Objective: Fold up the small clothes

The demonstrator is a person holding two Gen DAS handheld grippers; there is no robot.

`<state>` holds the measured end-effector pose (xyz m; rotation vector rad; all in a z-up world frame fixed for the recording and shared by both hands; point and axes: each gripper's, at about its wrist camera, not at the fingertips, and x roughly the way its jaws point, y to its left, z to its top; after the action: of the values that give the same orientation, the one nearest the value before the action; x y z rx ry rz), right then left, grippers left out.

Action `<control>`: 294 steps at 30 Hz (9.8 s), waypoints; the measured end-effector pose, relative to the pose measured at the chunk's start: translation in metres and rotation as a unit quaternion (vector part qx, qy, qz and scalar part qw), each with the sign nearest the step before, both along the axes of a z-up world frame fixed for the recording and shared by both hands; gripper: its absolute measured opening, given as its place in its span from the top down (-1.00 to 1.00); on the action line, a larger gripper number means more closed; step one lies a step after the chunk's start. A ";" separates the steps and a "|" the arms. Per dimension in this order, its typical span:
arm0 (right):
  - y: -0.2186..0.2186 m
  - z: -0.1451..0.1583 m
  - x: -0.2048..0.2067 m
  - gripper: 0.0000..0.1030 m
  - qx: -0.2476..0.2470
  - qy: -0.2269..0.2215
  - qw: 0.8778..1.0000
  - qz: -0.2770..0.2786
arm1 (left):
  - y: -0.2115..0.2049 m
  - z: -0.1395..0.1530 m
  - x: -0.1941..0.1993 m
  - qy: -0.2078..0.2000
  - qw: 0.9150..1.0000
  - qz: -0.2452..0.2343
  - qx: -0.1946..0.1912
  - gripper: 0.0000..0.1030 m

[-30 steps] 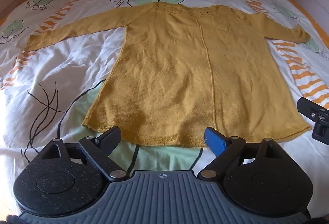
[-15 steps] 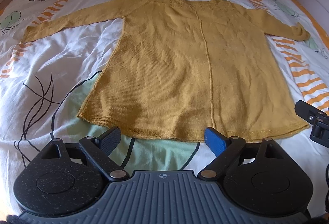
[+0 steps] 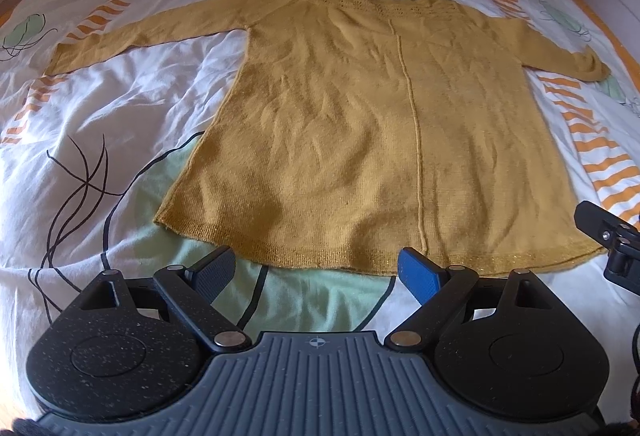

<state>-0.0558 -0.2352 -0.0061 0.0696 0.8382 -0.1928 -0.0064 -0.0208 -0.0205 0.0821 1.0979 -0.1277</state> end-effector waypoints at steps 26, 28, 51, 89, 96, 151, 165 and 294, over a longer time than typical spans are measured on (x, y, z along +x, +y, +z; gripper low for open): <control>0.006 -0.009 0.010 -0.98 0.006 0.021 1.000 0.012 | 0.005 -0.008 0.007 0.012 1.000 0.011 -0.001 -0.72; 0.006 -0.011 0.012 -0.98 0.005 0.026 1.000 0.013 | 0.006 -0.009 0.008 0.014 1.000 0.012 -0.001 -0.72; -0.010 -0.023 0.046 -0.98 -0.030 0.045 0.997 0.051 | 0.003 0.004 0.055 -0.023 0.999 0.026 -0.008 -0.72; -0.317 -0.024 0.270 -0.98 -0.032 0.007 0.992 -0.125 | -0.057 -0.090 0.249 -0.126 0.991 0.005 -0.032 -0.73; -0.377 -0.030 0.297 -0.52 -0.100 -0.006 0.975 -0.199 | -0.057 -0.111 0.232 -0.185 0.982 0.003 -0.040 -0.78; -0.109 0.028 0.293 0.82 0.087 -0.086 0.987 0.104 | -0.043 -0.099 0.250 -0.111 0.990 -0.006 -0.086 -0.85; -0.025 -0.080 0.267 0.58 0.122 0.001 0.982 0.144 | -0.001 -0.066 0.242 -0.088 0.984 0.017 -0.153 -0.83; -0.111 -0.116 0.245 -0.99 0.075 0.020 0.995 -0.060 | 0.023 -0.093 0.315 -0.114 0.989 0.056 0.070 -0.42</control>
<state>0.1893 -0.3464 -0.1221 0.2585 0.8893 -0.2451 0.3089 0.0018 -0.1138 0.1566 0.8791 0.0589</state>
